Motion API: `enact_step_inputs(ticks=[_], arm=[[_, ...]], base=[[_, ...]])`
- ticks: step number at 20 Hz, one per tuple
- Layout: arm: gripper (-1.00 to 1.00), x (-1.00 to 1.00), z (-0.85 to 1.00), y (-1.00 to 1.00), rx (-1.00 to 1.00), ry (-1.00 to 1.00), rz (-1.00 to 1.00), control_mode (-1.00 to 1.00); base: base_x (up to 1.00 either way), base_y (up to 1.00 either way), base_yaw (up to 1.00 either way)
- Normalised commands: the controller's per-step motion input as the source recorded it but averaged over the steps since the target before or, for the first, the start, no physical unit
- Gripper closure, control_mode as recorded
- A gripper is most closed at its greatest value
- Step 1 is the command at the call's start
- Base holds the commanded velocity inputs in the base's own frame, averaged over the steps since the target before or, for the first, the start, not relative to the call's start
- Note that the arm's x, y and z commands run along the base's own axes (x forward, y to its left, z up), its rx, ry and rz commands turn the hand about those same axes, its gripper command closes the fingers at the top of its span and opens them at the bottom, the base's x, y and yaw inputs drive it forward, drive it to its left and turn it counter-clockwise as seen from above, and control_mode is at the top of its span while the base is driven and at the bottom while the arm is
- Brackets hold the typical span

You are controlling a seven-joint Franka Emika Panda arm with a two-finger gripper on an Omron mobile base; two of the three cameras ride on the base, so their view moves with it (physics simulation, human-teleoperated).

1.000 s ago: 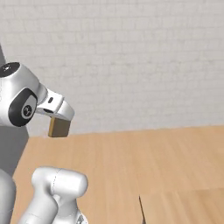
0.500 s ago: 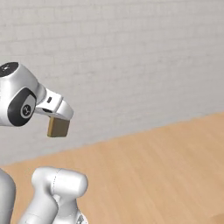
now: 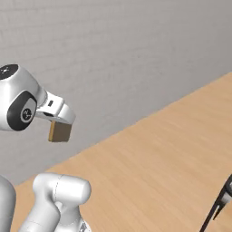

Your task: Start the toaster. Once the lever pops up, take the bread to the plate on the dining counter.

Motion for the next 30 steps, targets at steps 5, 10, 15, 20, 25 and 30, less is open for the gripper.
enact_step_inputs(ticks=[5, 10, 15, 20, 25, 30], arm=[[1.00, 0.00, 0.00, 0.00, 0.00, 0.00, 0.00, 1.00], [1.00, 0.00, 0.00, 0.00, 0.00, 0.00, 0.00, 1.00], [1.00, 0.00, 0.00, 0.00, 0.00, 0.00, 0.00, 1.00], [1.00, 0.00, 0.00, 0.00, 0.00, 0.00, 0.00, 1.00], [1.00, 0.00, 0.00, 0.00, 0.00, 0.00, 0.00, 1.00], [1.00, 0.00, 0.00, 0.00, 0.00, 0.00, 0.00, 1.00]], base=[[0.69, 0.22, -0.59], [0.75, 0.28, -0.57], [0.86, 0.45, -0.50], [0.92, 0.50, -0.46], [0.99, 0.50, -0.42], [0.94, 0.50, -0.41]])
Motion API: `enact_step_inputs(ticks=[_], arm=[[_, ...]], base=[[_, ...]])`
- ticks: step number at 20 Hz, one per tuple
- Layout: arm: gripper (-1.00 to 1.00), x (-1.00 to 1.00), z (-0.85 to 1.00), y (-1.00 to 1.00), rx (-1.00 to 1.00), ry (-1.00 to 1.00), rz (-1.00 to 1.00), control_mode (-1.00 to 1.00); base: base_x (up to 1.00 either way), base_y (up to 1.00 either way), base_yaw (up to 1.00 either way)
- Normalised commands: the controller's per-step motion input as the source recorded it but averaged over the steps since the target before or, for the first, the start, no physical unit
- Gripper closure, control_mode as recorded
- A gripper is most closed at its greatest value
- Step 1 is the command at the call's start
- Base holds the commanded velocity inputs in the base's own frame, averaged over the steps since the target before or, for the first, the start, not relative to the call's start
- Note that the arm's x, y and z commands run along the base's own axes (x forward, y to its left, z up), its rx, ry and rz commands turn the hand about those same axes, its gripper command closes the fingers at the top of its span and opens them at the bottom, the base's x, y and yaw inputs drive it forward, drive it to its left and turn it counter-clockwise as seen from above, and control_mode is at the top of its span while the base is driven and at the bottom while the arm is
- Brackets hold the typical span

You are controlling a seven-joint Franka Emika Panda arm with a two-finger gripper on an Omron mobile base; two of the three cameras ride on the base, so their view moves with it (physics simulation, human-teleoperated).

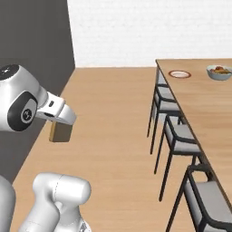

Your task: Start the toaster. Once the lever pops up, take the bread to the plate on the dining counter.

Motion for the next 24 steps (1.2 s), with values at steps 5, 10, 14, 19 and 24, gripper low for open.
enact_step_inputs(ticks=[5, 10, 14, 19, 24], arm=[[1.00, 0.00, 0.00, 0.00, 0.00, 0.00, 0.00, 1.00], [1.00, 0.00, 0.00, 0.00, 0.00, 0.00, 0.00, 1.00], [1.00, 0.00, 0.00, 0.00, 0.00, 0.00, 0.00, 1.00], [1.00, 0.00, 0.00, 0.00, 0.00, 0.00, 0.00, 1.00], [1.00, 0.00, 0.00, 0.00, 0.00, 0.00, 0.00, 1.00]], base=[[0.89, 0.54, -0.42], [0.82, 0.55, -0.41], [0.80, 0.58, -0.41], [0.74, 0.59, -0.41], [0.68, 0.64, -0.41]])
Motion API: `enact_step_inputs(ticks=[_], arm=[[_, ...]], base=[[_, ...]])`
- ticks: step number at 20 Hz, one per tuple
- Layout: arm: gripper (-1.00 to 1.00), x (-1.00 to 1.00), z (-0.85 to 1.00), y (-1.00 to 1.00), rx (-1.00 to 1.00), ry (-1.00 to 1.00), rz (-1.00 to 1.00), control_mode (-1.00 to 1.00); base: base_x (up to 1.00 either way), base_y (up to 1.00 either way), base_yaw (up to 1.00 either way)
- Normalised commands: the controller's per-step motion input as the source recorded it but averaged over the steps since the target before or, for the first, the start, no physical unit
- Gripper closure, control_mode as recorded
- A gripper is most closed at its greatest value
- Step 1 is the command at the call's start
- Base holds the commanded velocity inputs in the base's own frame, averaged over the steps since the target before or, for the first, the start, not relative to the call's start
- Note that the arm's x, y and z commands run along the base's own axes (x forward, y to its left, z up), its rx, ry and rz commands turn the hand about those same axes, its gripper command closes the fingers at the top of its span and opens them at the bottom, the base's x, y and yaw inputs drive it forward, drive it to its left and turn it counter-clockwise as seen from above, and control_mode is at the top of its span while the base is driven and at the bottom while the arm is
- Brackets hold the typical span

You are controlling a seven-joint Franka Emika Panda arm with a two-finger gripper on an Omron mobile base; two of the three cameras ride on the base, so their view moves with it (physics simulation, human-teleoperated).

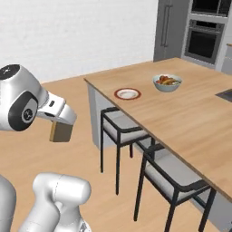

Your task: Start the toaster. Once the lever pops up, take the bread to the plate on the dining counter.

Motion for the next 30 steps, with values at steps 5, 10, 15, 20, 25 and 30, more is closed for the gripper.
enact_step_inputs(ticks=[5, 10, 15, 20, 25, 30], arm=[[1.00, 0.00, 0.00, 0.00, 0.00, 0.00, 0.00, 1.00], [1.00, 0.00, 0.00, 0.00, 0.00, 0.00, 0.00, 1.00], [1.00, 0.00, 0.00, 0.00, 0.00, 0.00, 0.00, 1.00], [1.00, 0.00, 0.00, 0.00, 0.00, 0.00, 0.00, 1.00], [1.00, 0.00, 0.00, 0.00, 0.00, 0.00, 0.00, 1.00], [1.00, 0.00, 0.00, 0.00, 0.00, 0.00, 0.00, 1.00]], base=[[0.64, 0.66, -0.41], [0.61, 0.65, -0.41], [0.57, 0.64, -0.41], [0.54, 0.55, -0.42], [0.52, 0.52, -0.42], [0.60, 0.44, -0.38]])
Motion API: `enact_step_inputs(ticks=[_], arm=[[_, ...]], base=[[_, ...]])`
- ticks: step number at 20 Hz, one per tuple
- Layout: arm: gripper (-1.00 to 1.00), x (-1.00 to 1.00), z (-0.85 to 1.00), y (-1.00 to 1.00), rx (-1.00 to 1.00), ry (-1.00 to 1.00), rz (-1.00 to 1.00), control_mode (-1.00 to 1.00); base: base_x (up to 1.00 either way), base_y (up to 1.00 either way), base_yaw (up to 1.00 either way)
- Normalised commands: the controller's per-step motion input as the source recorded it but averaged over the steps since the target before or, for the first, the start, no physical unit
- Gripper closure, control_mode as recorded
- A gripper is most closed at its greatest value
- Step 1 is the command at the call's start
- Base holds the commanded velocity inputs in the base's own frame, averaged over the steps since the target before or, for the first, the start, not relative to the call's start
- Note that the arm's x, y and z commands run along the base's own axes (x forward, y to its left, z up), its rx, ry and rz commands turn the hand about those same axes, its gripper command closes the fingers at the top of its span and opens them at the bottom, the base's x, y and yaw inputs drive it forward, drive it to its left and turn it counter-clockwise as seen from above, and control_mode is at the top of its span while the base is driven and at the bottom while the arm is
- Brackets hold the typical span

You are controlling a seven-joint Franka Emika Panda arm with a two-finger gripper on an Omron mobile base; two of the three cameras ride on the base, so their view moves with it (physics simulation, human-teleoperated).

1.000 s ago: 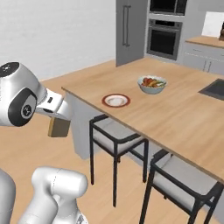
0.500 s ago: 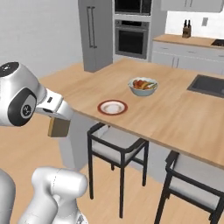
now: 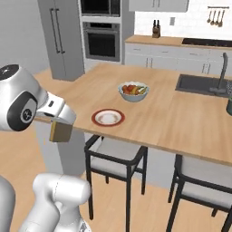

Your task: Start the toaster. Once the lever pops up, take the bread to the plate on the dining counter.

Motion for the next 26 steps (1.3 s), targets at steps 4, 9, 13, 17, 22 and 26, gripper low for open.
enact_step_inputs(ticks=[4, 9, 13, 17, 22, 26], arm=[[1.00, 0.00, 0.00, 0.00, 0.00, 0.00, 0.00, 1.00], [1.00, 0.00, 0.00, 0.00, 0.00, 0.00, 0.00, 1.00], [1.00, 0.27, 0.00, 0.09, 0.03, 0.00, -0.09, -1.00], [1.00, 0.60, -0.03, -0.01, 0.16, 0.00, 0.02, -1.00], [1.00, 0.85, -0.35, -0.11, 0.23, -0.01, 0.36, -1.00], [1.00, 0.94, -0.62, -0.03, 0.19, 0.00, 0.44, -1.00]], base=[[0.79, 0.28, -0.31], [0.75, 0.37, -0.30], [0.30, 0.19, -0.13], [0.00, 0.00, 0.00], [0.00, 0.00, 0.00], [0.00, 0.00, 0.00]])
